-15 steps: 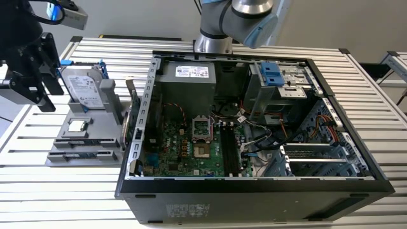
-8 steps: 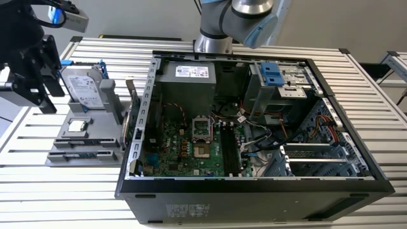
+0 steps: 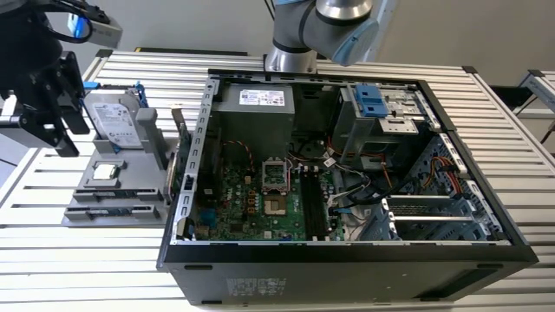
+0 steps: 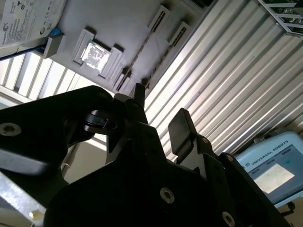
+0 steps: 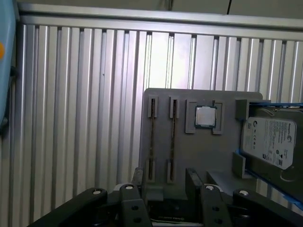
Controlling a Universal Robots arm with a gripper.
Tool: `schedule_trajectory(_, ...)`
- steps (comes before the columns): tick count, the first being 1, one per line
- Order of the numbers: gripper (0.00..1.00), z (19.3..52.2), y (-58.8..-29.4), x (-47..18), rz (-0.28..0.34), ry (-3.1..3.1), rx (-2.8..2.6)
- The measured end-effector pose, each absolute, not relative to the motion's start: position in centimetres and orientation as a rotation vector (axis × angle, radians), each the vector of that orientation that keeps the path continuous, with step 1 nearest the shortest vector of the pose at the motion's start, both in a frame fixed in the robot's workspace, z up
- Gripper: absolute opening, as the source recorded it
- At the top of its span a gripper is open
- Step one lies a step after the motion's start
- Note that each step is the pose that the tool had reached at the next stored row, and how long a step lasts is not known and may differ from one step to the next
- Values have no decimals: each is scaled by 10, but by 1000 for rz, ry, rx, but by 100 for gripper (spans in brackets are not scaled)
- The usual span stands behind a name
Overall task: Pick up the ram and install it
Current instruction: 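Pick up the ram and move it above insertion slot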
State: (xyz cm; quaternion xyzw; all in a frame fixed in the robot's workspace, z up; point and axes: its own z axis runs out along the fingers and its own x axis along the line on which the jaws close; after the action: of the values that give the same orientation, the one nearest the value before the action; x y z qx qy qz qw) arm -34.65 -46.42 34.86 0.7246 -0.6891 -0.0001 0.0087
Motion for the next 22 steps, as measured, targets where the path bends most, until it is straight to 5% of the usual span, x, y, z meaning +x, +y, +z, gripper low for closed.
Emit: schedule_trajectory(22, 100, 336, -464, -346, 0, -2128, 2287)
